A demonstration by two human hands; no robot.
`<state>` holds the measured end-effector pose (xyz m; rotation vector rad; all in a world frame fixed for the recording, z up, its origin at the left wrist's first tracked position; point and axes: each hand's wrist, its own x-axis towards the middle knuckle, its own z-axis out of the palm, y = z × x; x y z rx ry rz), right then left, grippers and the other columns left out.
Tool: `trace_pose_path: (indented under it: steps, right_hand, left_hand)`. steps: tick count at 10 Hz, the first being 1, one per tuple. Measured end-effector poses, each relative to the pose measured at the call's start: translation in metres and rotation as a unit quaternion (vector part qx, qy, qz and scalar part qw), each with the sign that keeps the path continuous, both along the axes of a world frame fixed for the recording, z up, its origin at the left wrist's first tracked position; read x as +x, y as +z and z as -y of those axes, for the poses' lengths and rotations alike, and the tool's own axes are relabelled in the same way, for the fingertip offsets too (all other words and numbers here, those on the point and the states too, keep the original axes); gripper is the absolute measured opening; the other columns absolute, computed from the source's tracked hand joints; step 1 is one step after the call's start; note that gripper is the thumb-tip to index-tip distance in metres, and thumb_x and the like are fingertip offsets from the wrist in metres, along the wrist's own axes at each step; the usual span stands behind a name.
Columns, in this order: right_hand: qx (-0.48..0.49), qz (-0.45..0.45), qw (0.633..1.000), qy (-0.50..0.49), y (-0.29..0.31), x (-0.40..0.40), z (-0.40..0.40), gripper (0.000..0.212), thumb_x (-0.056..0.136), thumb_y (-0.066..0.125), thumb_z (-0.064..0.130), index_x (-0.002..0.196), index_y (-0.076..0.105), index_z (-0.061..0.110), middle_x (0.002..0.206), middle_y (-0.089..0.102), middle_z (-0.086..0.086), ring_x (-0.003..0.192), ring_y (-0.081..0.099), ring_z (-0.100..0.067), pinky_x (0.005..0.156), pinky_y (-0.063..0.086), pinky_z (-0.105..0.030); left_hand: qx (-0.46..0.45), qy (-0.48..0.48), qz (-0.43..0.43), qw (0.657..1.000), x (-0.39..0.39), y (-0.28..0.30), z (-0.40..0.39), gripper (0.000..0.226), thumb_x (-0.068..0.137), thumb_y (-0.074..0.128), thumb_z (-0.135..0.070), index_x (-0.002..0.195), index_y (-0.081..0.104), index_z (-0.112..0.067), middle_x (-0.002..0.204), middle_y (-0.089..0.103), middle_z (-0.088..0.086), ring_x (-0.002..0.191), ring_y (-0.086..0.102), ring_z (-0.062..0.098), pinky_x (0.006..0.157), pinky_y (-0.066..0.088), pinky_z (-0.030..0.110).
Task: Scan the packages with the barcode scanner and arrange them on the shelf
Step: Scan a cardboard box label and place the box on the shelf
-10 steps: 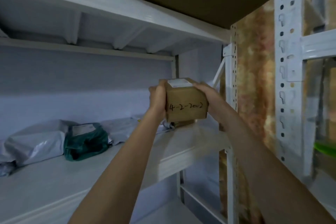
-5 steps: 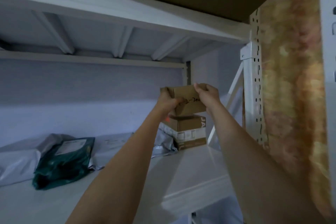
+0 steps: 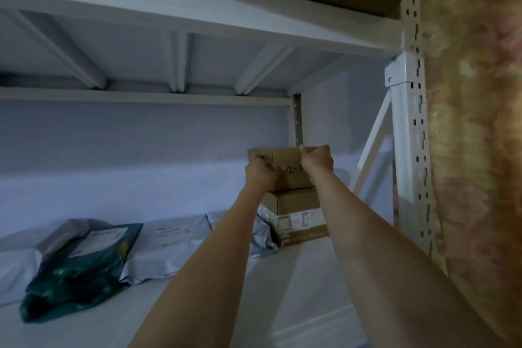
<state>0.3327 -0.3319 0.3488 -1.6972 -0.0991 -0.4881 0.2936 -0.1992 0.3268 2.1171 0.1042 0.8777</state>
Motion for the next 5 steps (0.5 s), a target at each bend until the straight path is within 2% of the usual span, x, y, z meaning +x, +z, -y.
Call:
trace_pose_path:
  steps: [1,2,3,4,5]
  right_hand:
    - [0.012,0.008,1.0,0.002,0.002,0.007,-0.001,0.057,0.1,0.054,0.045,0.139,0.042,0.005,0.135,0.056,-0.016,0.119,0.057,-0.034,0.082,0.045,-0.035]
    - [0.007,0.012,1.0,0.001,0.0,0.012,-0.001,0.059,0.099,0.055,0.047,0.139,0.044,0.005,0.134,0.057,-0.016,0.119,0.057,-0.033,0.082,0.044,-0.035]
    - [0.012,0.008,1.0,0.001,-0.003,0.008,-0.002,0.062,0.099,0.054,0.046,0.143,0.041,0.004,0.138,0.055,-0.017,0.122,0.056,-0.034,0.086,0.046,-0.035]
    - [0.054,0.003,0.998,-0.027,-0.005,-0.002,-0.007,0.059,0.103,0.043,0.049,0.142,0.036,0.005,0.136,0.055,-0.02,0.121,0.056,-0.037,0.1,0.049,-0.045]
    - [0.083,-0.021,0.988,-0.128,-0.01,-0.016,-0.012,0.058,0.106,0.024,0.047,0.146,0.028,0.004,0.14,0.049,-0.025,0.125,0.05,-0.042,0.104,0.042,-0.053]
  left_hand:
    - [0.005,0.008,0.009,1.0,0.002,0.0,0.0,0.056,0.077,0.079,-0.043,0.115,0.058,-0.008,0.109,0.068,0.005,0.105,0.063,0.022,0.08,0.044,0.024]
    - [0.008,0.009,0.009,1.0,0.004,-0.001,-0.001,0.058,0.078,0.078,-0.043,0.118,0.057,-0.007,0.109,0.068,0.007,0.106,0.062,0.023,0.083,0.046,0.026]
    - [-0.015,-0.006,-0.003,1.0,-0.005,-0.004,0.002,0.065,0.079,0.078,-0.042,0.128,0.054,-0.006,0.123,0.064,0.008,0.115,0.06,0.024,0.096,0.05,0.03]
    - [-0.038,-0.02,-0.016,0.999,-0.017,-0.007,0.005,0.066,0.08,0.074,-0.045,0.13,0.052,-0.007,0.125,0.062,0.009,0.117,0.058,0.027,0.096,0.051,0.032]
    - [-0.033,0.009,-0.011,0.999,-0.039,-0.006,0.002,0.064,0.091,0.06,-0.042,0.138,0.044,-0.002,0.134,0.055,0.016,0.123,0.052,0.031,0.096,0.045,0.031]
